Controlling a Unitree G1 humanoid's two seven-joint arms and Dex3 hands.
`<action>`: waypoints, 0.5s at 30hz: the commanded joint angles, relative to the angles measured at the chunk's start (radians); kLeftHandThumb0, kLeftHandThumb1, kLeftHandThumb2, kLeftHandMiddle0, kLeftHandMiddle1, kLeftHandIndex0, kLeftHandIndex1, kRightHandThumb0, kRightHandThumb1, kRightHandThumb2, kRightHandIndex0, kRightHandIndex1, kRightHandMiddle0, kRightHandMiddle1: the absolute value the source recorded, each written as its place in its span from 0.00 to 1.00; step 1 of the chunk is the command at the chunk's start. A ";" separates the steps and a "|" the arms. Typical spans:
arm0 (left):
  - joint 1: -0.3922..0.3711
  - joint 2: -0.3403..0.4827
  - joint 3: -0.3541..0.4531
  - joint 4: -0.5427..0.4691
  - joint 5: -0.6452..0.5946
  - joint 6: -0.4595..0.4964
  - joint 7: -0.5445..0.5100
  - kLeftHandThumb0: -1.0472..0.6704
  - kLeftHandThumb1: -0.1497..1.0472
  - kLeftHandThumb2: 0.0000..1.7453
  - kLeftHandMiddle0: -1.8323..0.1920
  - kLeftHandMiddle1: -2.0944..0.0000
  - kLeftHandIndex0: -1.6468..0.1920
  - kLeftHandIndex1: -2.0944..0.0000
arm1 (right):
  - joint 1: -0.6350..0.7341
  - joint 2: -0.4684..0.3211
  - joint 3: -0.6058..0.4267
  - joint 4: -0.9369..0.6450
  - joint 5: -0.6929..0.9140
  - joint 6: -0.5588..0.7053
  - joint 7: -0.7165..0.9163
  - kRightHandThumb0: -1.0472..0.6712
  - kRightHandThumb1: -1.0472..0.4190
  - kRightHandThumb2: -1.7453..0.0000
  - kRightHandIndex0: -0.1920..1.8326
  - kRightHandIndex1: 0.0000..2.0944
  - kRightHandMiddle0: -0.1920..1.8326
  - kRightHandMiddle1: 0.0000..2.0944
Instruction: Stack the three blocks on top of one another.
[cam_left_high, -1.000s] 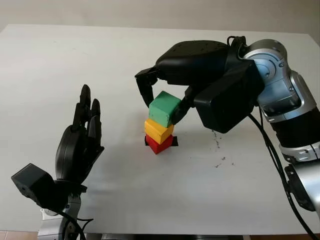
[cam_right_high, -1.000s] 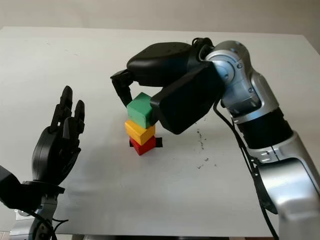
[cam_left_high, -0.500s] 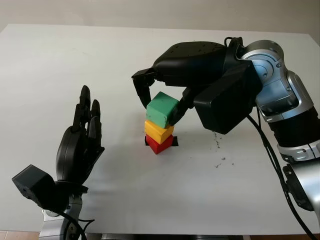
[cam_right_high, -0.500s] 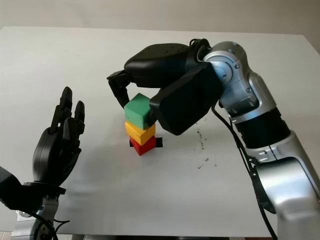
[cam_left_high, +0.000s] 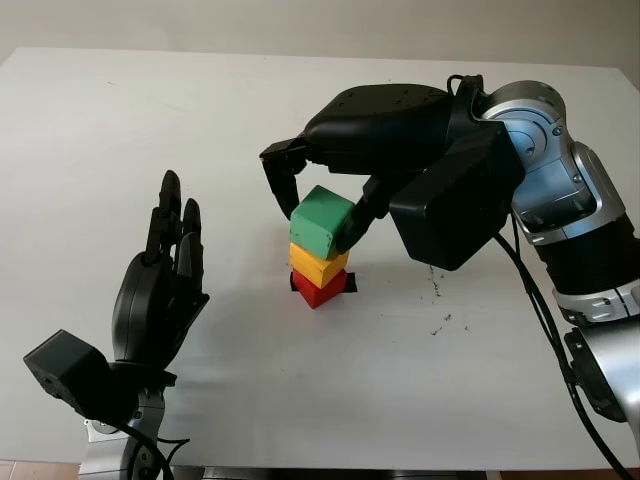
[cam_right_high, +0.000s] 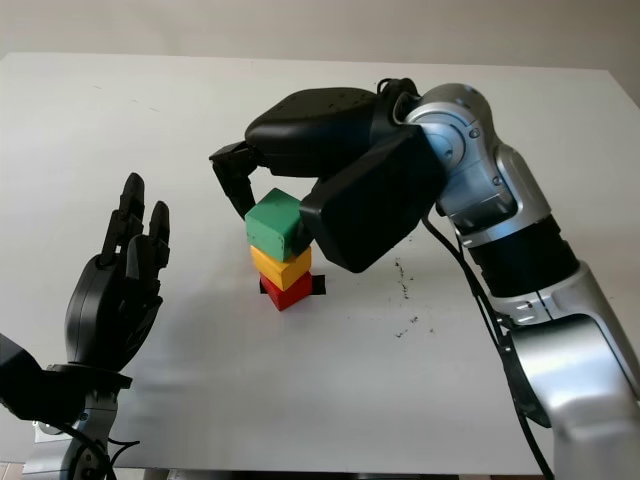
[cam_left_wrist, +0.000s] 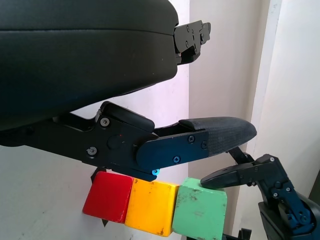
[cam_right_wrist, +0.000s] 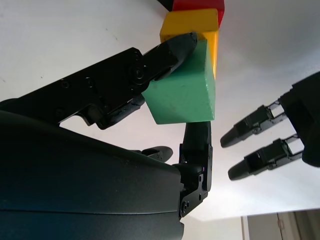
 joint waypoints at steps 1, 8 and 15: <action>0.010 -0.007 -0.004 -0.007 -0.001 -0.008 0.001 0.19 1.00 0.33 1.00 1.00 1.00 1.00 | -0.019 -0.009 0.012 -0.008 -0.011 0.018 0.021 0.27 0.06 0.97 0.23 0.01 0.15 0.65; 0.019 -0.012 -0.010 -0.026 0.004 0.012 0.021 0.19 1.00 0.33 1.00 1.00 1.00 1.00 | -0.027 -0.037 0.009 -0.032 0.019 0.055 0.128 0.20 0.12 0.97 0.02 0.00 0.06 0.12; 0.016 -0.010 -0.012 -0.019 0.013 -0.004 0.019 0.18 1.00 0.32 1.00 1.00 1.00 1.00 | -0.026 -0.062 0.002 -0.034 0.034 0.032 0.177 0.12 0.13 0.97 0.00 0.00 0.00 0.01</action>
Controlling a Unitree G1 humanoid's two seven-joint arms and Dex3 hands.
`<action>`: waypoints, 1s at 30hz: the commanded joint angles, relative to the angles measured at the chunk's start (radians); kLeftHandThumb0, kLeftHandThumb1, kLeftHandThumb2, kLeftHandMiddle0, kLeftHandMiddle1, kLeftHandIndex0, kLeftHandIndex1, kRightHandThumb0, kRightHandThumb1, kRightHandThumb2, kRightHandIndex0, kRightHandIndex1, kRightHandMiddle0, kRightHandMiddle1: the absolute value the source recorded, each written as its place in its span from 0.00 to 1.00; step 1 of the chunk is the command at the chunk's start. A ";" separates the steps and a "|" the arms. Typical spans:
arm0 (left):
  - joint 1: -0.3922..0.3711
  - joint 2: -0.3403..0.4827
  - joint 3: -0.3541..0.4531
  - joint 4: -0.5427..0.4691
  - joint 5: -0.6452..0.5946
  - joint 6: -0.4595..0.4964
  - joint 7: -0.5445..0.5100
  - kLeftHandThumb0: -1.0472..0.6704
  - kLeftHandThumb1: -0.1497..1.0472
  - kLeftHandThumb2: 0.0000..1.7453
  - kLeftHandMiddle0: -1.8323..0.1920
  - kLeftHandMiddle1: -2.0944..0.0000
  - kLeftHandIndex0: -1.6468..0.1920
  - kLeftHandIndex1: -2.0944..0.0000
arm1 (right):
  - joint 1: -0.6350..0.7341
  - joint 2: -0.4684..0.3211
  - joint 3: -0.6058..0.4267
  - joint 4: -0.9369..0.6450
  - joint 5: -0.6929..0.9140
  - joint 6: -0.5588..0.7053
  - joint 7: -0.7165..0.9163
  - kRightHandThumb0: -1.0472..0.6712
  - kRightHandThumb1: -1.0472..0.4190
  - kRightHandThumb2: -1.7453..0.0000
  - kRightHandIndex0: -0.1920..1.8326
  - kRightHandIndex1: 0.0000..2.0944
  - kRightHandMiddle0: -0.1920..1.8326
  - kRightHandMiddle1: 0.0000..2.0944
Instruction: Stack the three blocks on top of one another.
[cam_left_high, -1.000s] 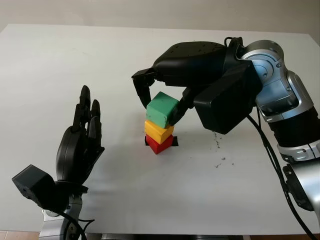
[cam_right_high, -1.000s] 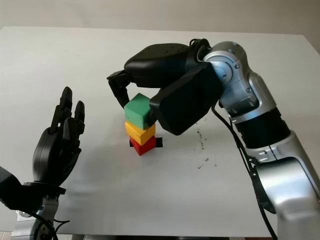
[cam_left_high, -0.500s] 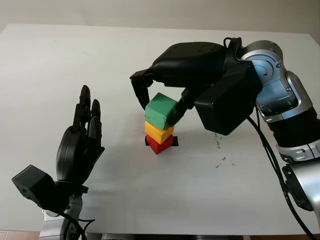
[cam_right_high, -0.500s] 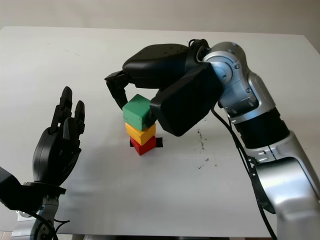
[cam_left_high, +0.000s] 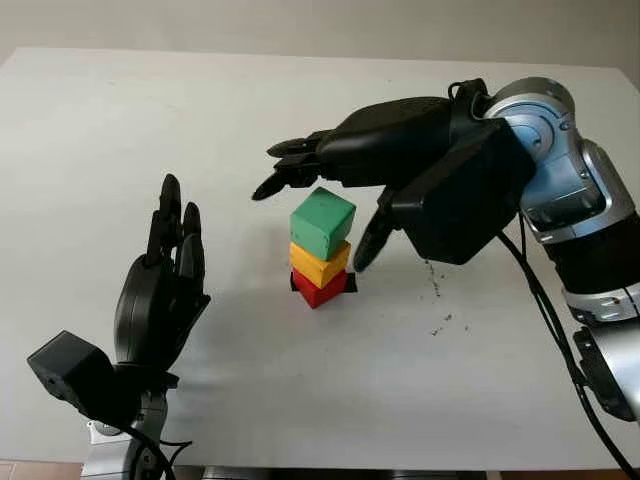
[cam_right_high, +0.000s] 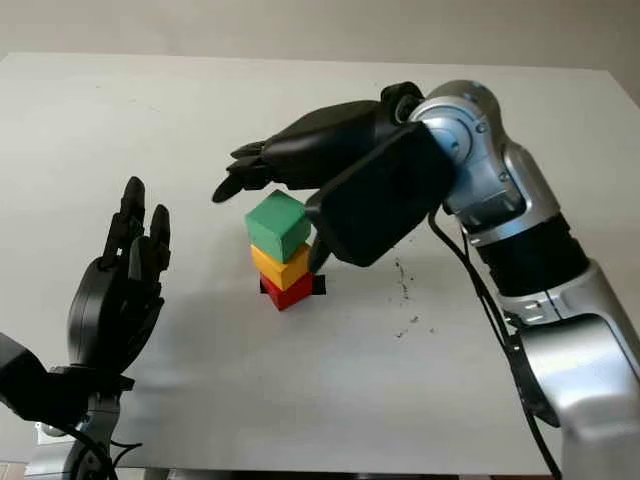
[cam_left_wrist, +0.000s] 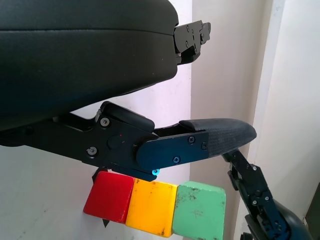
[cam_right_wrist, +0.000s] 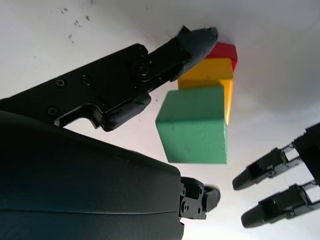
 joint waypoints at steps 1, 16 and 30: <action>0.007 -0.004 -0.002 -0.007 -0.003 -0.009 -0.003 0.18 1.00 0.32 1.00 1.00 1.00 1.00 | -0.018 -0.014 -0.013 -0.020 0.016 0.001 0.002 0.11 0.14 0.97 0.00 0.00 0.00 0.00; -0.025 0.035 0.040 0.018 -0.014 0.000 -0.014 0.19 1.00 0.34 1.00 1.00 1.00 1.00 | 0.237 0.033 -0.356 -0.046 0.233 0.279 -0.402 0.20 0.00 0.81 0.01 0.01 0.02 0.01; -0.180 0.056 0.103 0.140 -0.060 -0.008 -0.028 0.19 1.00 0.32 1.00 1.00 1.00 1.00 | 0.634 0.286 -0.470 -0.187 0.443 0.584 -0.743 0.17 0.00 0.58 0.00 0.01 0.01 0.01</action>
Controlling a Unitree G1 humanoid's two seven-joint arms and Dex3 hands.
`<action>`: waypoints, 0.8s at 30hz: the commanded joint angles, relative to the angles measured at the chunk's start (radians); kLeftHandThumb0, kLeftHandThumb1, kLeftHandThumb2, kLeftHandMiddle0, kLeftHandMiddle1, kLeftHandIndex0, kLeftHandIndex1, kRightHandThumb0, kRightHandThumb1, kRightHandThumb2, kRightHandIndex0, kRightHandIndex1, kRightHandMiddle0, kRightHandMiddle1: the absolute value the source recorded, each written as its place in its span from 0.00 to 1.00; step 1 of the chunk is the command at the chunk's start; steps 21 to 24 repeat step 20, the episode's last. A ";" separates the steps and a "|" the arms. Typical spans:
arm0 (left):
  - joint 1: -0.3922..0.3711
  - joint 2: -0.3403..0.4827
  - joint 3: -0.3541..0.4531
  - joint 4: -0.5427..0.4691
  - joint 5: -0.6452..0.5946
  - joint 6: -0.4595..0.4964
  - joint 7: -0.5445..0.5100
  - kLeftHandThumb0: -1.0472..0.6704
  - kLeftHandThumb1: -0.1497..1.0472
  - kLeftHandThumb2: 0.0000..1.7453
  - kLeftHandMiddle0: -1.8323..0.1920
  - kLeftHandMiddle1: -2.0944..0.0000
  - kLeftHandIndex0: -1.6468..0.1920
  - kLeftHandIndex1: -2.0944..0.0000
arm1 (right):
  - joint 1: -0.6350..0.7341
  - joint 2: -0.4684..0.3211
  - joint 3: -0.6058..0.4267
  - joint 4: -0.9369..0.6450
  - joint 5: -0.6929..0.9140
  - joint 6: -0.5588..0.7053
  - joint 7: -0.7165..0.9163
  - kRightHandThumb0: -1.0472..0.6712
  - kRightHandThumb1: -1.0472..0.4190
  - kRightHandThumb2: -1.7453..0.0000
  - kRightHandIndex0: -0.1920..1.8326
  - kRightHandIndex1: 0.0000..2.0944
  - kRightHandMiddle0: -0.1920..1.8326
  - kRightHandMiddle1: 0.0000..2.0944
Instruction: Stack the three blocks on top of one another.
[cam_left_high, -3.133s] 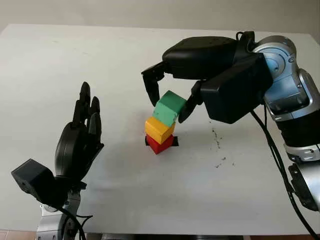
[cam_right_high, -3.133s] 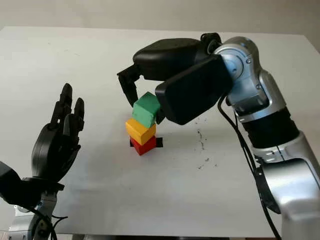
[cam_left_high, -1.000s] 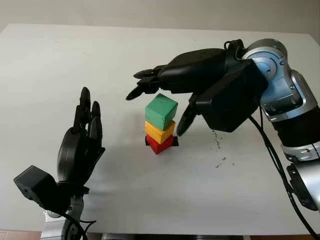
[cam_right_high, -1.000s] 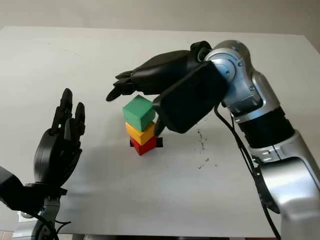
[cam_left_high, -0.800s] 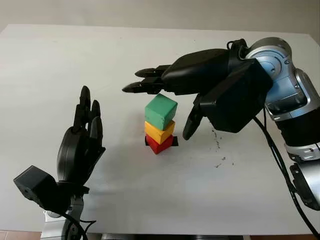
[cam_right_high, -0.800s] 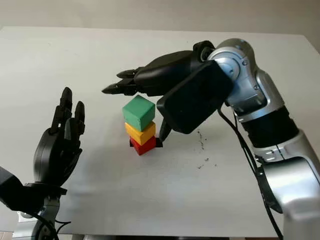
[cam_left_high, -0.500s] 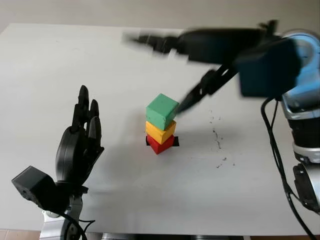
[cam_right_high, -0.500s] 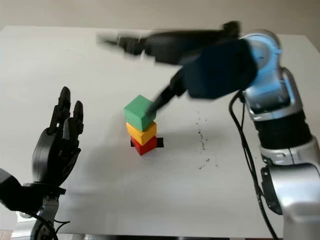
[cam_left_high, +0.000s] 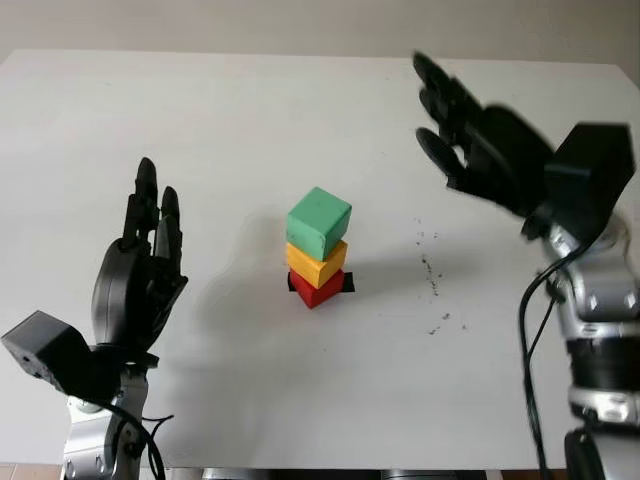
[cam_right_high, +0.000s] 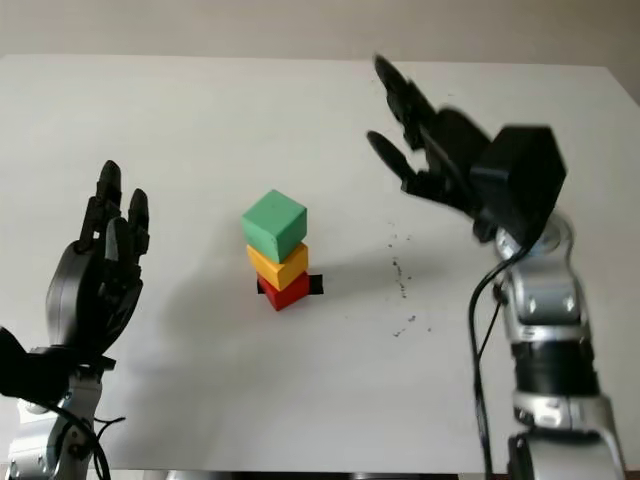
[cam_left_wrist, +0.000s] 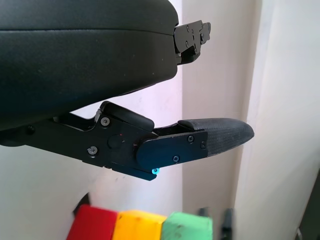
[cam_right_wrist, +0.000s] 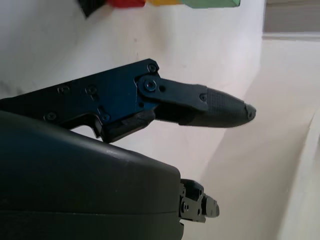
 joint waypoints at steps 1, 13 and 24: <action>-0.033 0.008 0.007 0.026 -0.003 -0.015 -0.003 0.19 1.00 0.32 1.00 1.00 1.00 1.00 | 0.039 0.052 -0.012 -0.035 0.044 0.008 -0.021 0.16 0.00 0.57 0.00 0.00 0.00 0.00; -0.100 0.008 -0.009 0.112 0.017 -0.057 -0.040 0.19 1.00 0.33 1.00 1.00 1.00 1.00 | 0.139 0.246 0.013 0.017 0.061 -0.198 -0.179 0.10 0.00 0.48 0.00 0.00 0.00 0.00; -0.067 0.002 -0.011 0.078 0.003 -0.060 -0.058 0.20 1.00 0.33 1.00 1.00 1.00 1.00 | 0.196 0.246 0.022 -0.033 0.063 -0.172 -0.200 0.14 0.00 0.48 0.00 0.00 0.00 0.00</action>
